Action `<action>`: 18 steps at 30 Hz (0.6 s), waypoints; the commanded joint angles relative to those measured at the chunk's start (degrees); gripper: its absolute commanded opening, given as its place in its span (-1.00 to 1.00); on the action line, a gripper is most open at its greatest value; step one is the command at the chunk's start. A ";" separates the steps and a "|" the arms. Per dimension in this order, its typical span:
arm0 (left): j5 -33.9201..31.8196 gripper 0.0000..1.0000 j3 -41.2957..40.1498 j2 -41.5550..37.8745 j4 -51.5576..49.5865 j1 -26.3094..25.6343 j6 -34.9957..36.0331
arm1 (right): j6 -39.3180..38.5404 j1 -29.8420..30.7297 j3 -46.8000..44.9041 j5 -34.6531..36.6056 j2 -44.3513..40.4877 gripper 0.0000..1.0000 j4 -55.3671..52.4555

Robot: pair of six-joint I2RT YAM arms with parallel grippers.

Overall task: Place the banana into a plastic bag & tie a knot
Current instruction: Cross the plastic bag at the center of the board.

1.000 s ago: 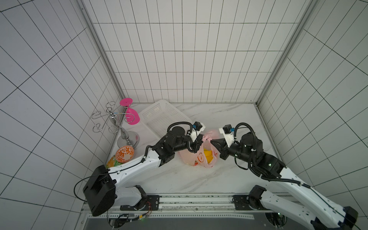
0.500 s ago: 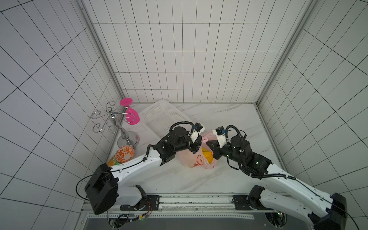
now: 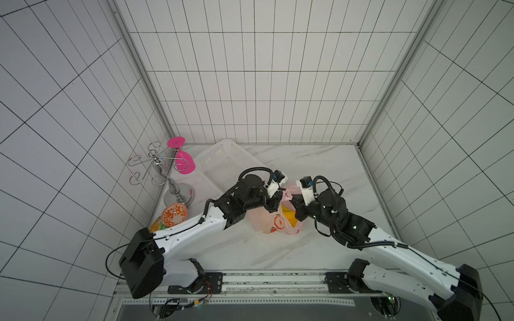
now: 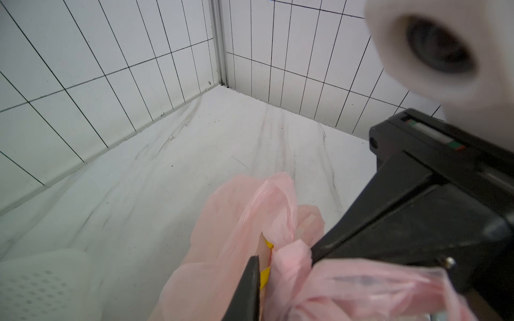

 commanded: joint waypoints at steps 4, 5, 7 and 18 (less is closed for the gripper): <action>8.40 -0.57 1.96 -1.48 -1.49 -3.01 3.29 | 0.51 -0.18 -1.44 2.02 -0.47 -1.00 1.21; 8.62 -0.57 1.90 -1.52 -1.81 -3.17 3.68 | 0.73 -0.18 -1.01 2.09 -0.67 -1.00 1.08; 8.31 -0.56 1.62 -1.50 -2.42 -3.66 4.57 | 1.18 -0.26 0.03 1.78 -1.29 -1.00 0.66; 5.53 -0.89 -0.03 -2.95 -0.90 -3.62 3.79 | 2.64 -1.64 4.07 5.55 -6.65 -1.00 -3.97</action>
